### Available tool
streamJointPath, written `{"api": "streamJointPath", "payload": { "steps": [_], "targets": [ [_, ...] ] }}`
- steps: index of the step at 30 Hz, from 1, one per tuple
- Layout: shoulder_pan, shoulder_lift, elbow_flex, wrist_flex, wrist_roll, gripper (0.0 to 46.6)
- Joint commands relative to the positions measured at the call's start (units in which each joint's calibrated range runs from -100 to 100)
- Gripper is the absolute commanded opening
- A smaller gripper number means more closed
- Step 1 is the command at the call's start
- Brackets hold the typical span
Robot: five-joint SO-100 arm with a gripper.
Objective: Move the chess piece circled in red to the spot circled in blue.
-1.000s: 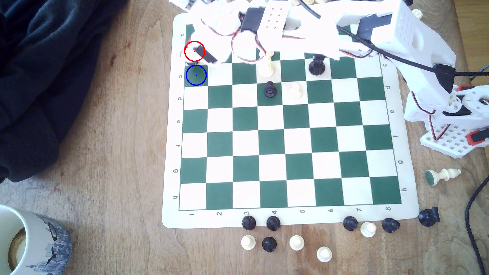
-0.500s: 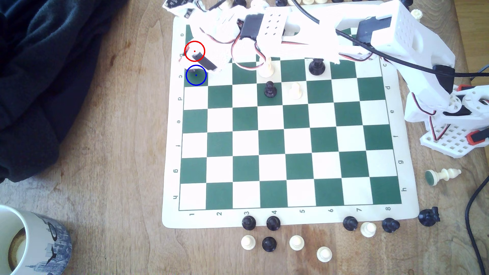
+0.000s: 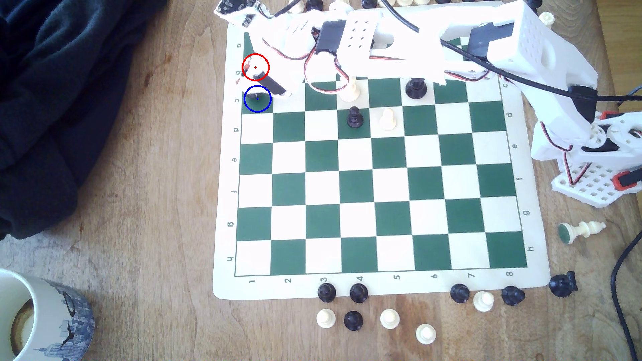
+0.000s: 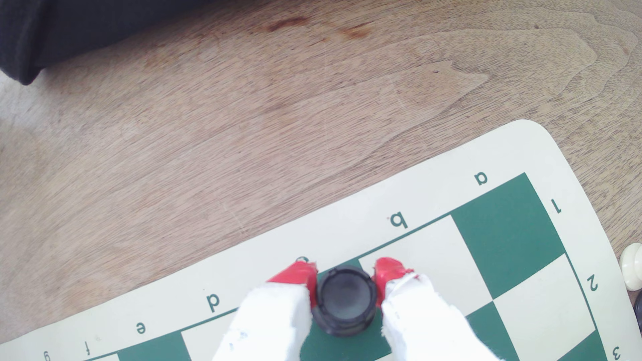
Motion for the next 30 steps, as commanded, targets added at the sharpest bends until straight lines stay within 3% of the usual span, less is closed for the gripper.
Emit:
{"api": "streamJointPath", "payload": {
  "steps": [1,20,21,22,24,27,30],
  "targets": [
    [-0.72,-2.55,-1.02,-1.05,0.29,2.7],
    [-0.96,-1.02,1.07,0.26,0.68,3.6],
    [-0.96,-1.02,1.07,0.26,0.68,5.0],
    [-0.80,-1.02,1.07,0.26,0.68,11.0],
    [-0.64,-1.36,1.25,0.26,0.68,14.9],
    [-0.25,-2.89,1.88,0.26,0.44,18.8],
    [-0.18,-5.69,3.70,0.35,0.39,19.7]
  ]
}}
